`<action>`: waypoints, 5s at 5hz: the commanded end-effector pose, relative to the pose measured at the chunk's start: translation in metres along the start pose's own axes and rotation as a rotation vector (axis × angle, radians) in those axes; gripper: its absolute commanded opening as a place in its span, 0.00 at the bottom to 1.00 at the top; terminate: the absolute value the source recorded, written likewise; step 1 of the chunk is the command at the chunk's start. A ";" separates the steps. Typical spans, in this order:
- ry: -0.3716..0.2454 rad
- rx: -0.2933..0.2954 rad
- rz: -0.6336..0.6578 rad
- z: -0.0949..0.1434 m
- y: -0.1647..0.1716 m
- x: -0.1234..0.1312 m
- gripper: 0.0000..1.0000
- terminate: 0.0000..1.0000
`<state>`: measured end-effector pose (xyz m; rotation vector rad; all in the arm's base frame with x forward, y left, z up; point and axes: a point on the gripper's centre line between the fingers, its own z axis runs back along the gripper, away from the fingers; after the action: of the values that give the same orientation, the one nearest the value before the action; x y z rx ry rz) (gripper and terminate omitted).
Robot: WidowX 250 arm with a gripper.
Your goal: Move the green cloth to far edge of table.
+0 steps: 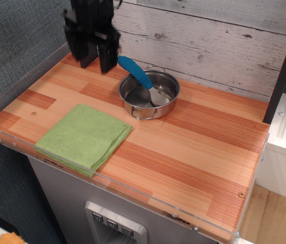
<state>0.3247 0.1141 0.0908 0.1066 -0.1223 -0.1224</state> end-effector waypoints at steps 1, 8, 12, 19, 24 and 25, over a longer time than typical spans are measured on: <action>-0.043 -0.002 0.033 0.014 -0.007 -0.029 1.00 0.00; 0.061 0.034 0.000 -0.070 -0.040 -0.073 0.00 0.00; 0.068 -0.059 -0.088 -0.054 -0.131 -0.070 0.00 0.00; 0.019 -0.101 -0.110 -0.060 -0.218 -0.014 0.00 0.00; 0.003 -0.105 -0.006 -0.043 -0.211 -0.004 1.00 0.00; -0.057 -0.108 -0.033 -0.028 -0.205 0.000 1.00 0.00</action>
<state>0.2984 -0.0868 0.0211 0.0077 -0.1122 -0.1700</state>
